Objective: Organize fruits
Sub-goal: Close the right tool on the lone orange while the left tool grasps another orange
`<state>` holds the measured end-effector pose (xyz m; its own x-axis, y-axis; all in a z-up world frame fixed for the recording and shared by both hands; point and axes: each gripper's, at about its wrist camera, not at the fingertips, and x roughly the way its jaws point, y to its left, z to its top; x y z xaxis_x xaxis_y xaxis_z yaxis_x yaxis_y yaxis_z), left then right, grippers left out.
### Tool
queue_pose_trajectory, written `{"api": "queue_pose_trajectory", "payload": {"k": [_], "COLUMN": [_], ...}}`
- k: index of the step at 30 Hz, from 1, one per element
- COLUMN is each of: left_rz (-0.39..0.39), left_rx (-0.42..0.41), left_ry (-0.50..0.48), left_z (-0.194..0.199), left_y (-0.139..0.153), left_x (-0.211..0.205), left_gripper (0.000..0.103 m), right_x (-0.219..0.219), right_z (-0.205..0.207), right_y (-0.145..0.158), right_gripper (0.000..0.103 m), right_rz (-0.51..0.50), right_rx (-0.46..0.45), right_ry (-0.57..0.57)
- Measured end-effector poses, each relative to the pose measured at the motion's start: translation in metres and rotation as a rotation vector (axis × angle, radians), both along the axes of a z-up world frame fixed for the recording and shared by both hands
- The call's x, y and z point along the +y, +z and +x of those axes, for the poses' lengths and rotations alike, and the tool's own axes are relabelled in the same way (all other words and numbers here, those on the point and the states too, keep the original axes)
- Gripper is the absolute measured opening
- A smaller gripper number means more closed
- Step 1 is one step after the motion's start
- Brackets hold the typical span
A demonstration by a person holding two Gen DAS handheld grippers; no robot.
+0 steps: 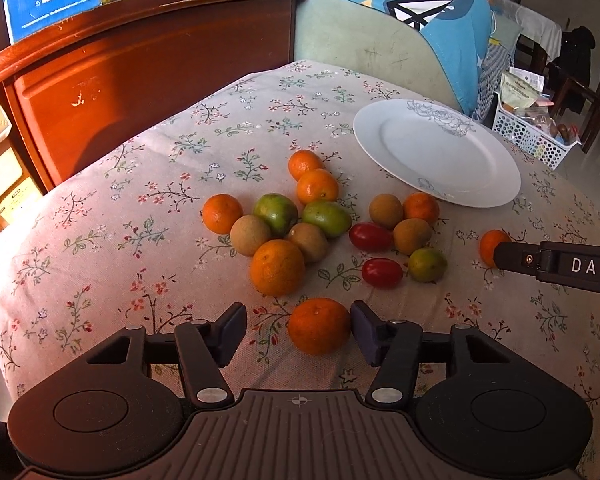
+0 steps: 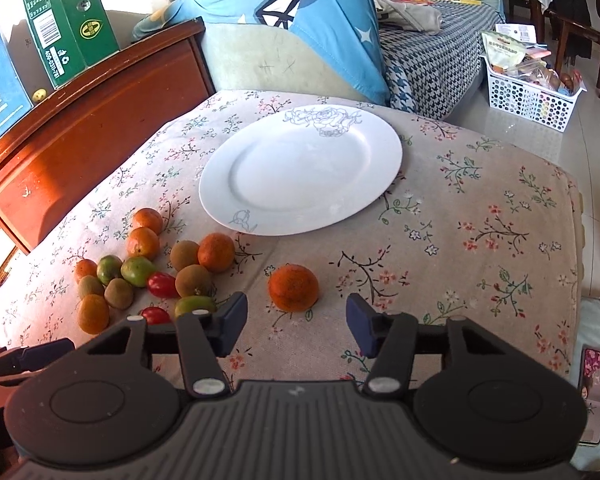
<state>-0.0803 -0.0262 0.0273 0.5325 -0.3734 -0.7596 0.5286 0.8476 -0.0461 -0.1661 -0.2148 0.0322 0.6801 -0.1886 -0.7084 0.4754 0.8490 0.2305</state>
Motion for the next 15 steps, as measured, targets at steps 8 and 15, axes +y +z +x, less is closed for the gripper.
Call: {"api": "queue_pose_trajectory", "payload": {"k": [8,15], "left_rz": [-0.021,-0.047], "left_rx": [0.012,0.019], "left_ry": [-0.018,-0.022], "left_z": [0.0,0.001], "left_y": [-0.003,-0.002], "left_x": [-0.001,0.001], "left_gripper": [0.038,0.031], "right_x": [0.0,-0.001], "right_z": [0.01,0.013], "right_y": [-0.005,-0.009], "right_gripper": [0.042,0.024], "right_rz": [0.002,-0.004], "right_rx": [0.006,0.0], "right_ry": [0.019,0.01]}}
